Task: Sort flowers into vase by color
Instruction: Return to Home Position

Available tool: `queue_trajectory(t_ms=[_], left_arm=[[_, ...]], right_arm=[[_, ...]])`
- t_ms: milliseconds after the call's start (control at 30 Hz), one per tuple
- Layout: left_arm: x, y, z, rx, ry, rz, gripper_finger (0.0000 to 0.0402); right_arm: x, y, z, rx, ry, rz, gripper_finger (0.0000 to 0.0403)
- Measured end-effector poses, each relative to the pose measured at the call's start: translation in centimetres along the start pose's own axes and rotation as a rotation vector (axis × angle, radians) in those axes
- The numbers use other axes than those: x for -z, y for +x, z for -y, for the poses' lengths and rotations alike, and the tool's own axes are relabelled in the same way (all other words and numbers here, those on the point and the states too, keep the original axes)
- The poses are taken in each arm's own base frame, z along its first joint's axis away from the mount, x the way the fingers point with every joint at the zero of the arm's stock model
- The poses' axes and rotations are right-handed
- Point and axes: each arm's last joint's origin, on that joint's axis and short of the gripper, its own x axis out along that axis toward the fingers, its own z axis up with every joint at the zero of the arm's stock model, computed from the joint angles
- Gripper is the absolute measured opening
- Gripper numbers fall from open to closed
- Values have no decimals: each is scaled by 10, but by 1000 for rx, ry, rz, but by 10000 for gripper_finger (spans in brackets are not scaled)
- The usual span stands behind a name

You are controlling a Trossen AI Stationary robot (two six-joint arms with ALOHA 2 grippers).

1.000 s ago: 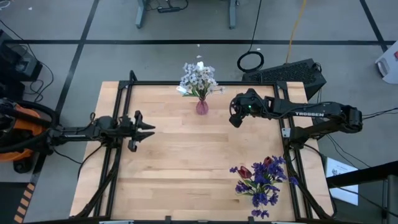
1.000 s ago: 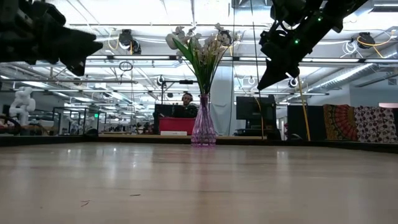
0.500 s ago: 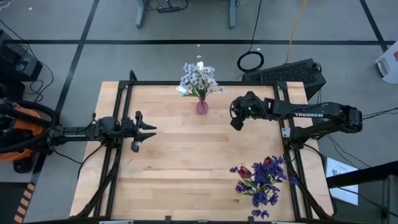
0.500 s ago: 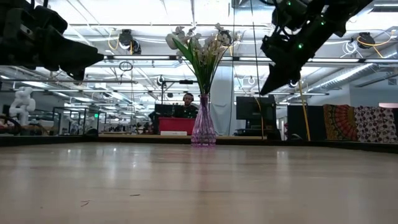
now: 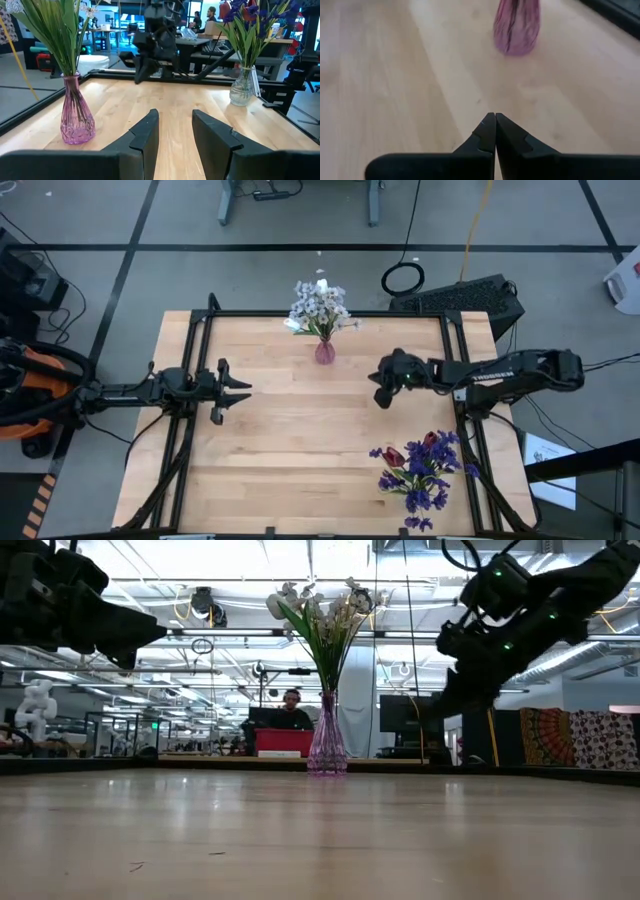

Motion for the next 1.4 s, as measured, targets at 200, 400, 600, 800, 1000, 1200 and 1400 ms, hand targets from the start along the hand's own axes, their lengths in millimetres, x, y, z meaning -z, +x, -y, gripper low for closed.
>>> queue_trajectory(t_ms=[200,400,600,800,1000,1200,1400], left_arm=[[0,0,0,0,0,0,123],[0,0,0,0,0,-1,123],[0,0,0,0,0,-1,123],[0,0,0,0,0,-1,123],[0,0,0,0,0,-1,123],[0,0,0,0,0,-1,123],[0,0,0,0,0,-2,123]], right_arm=[[24,-7,-22,-15,-84,-7,0],[51,-22,-31,-120,-129,100,0],[75,-39,-21,-183,-96,193,0],[73,-60,-16,-251,-72,309,0],[80,-75,-7,-250,-73,304,0],[83,-86,-2,-303,-40,410,0],[82,-95,0,-382,-50,491,0]])
